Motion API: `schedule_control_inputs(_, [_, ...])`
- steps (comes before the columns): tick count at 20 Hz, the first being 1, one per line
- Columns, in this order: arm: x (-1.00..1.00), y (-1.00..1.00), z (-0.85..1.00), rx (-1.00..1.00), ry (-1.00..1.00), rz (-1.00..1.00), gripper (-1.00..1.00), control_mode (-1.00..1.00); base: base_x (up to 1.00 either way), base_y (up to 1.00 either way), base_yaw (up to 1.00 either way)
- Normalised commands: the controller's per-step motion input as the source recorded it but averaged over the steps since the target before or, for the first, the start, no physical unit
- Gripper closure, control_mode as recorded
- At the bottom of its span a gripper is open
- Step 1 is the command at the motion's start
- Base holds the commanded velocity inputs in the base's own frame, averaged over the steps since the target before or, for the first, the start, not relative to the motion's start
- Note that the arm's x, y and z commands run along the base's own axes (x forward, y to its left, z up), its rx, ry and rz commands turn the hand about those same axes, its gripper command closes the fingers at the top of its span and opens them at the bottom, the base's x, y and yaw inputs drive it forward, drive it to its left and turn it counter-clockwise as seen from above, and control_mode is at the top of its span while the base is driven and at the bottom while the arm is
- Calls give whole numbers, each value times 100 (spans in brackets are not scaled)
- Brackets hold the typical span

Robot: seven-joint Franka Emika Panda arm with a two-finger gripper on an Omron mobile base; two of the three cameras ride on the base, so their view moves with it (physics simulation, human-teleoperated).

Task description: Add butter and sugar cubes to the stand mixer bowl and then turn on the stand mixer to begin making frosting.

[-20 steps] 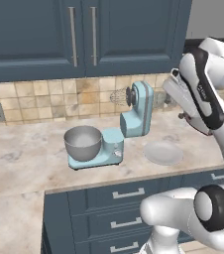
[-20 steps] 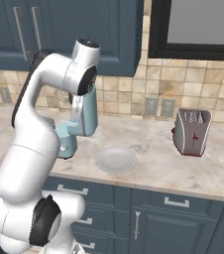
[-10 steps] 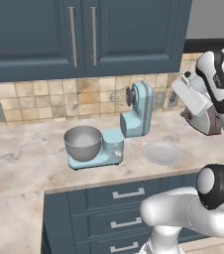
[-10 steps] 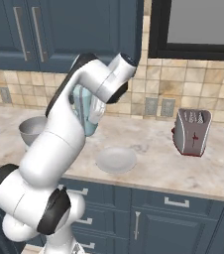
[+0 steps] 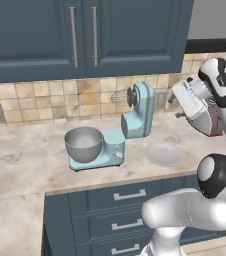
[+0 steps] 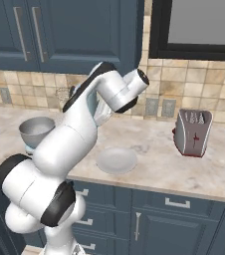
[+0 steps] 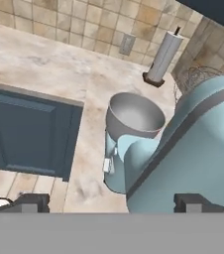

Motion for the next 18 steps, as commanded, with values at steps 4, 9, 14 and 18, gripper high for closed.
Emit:
schedule_control_inputs(4, [35, 0, -7, 13, -1, -9, -100, -100, 0, 0, 0])
schedule_control_inputs(9, [52, 2, -7, 9, 0, -5, -100, -100, 0, 0, 0])
schedule_control_inputs(14, [37, 2, -5, 8, 0, 0, -100, -100, 0, 0, 0])
schedule_control_inputs(18, [29, 19, -6, 6, 0, 0, -100, -100, 0, 0, 0])
